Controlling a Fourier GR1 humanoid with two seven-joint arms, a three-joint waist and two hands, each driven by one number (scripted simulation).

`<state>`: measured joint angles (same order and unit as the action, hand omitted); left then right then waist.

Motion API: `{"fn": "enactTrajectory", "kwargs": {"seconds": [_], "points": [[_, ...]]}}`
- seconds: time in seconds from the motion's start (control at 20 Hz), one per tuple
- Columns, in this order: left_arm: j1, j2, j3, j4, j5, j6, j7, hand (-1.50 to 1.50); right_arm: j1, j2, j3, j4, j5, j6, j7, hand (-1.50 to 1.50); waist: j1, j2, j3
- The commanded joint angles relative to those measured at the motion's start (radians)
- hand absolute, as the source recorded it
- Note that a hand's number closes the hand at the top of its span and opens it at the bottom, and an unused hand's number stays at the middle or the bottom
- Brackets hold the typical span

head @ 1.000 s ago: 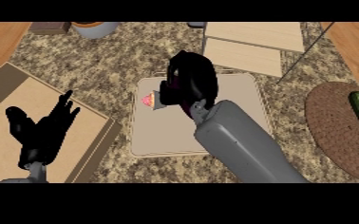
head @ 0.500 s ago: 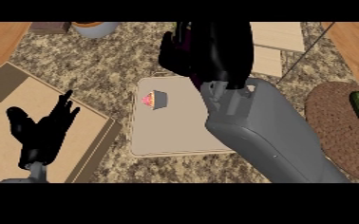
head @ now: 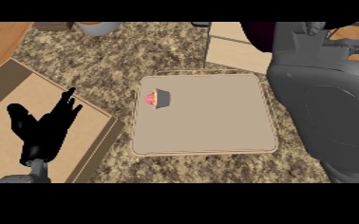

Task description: Pick the eggplant from the tray and place it in the tiered shelf

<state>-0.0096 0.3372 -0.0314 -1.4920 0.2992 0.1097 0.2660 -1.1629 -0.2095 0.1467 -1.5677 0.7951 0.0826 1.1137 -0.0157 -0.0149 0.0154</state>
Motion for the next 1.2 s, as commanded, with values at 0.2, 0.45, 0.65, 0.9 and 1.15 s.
{"fn": "enactTrajectory", "kwargs": {"seconds": [0.2,0.45,0.65,0.9,1.15], "points": [[0.044,-0.025,-0.028,0.098,-0.015,-0.030,-0.017,0.00,-0.120,-0.139,-0.158,0.105,-0.055,0.147,0.020,1.50,0.012,0.015,-0.017],[0.039,-0.011,-0.029,0.057,-0.022,-0.019,0.022,0.00,-0.140,-0.173,-0.214,0.232,-0.106,0.156,-0.069,1.50,0.026,0.016,-0.016],[-0.019,-0.030,-0.023,0.110,-0.022,-0.006,0.022,0.00,-0.113,-0.172,-0.196,0.303,-0.111,0.161,-0.144,1.50,0.019,0.019,-0.016],[-0.029,-0.027,-0.022,0.117,-0.012,-0.035,0.008,0.00,-0.086,-0.235,-0.217,0.437,-0.096,0.115,-0.318,1.50,0.028,0.026,-0.016],[-0.009,-0.021,-0.028,0.106,-0.024,-0.037,0.003,0.00,-0.132,-0.212,-0.211,0.508,-0.059,0.066,-0.320,1.50,0.033,0.022,-0.016]]}}
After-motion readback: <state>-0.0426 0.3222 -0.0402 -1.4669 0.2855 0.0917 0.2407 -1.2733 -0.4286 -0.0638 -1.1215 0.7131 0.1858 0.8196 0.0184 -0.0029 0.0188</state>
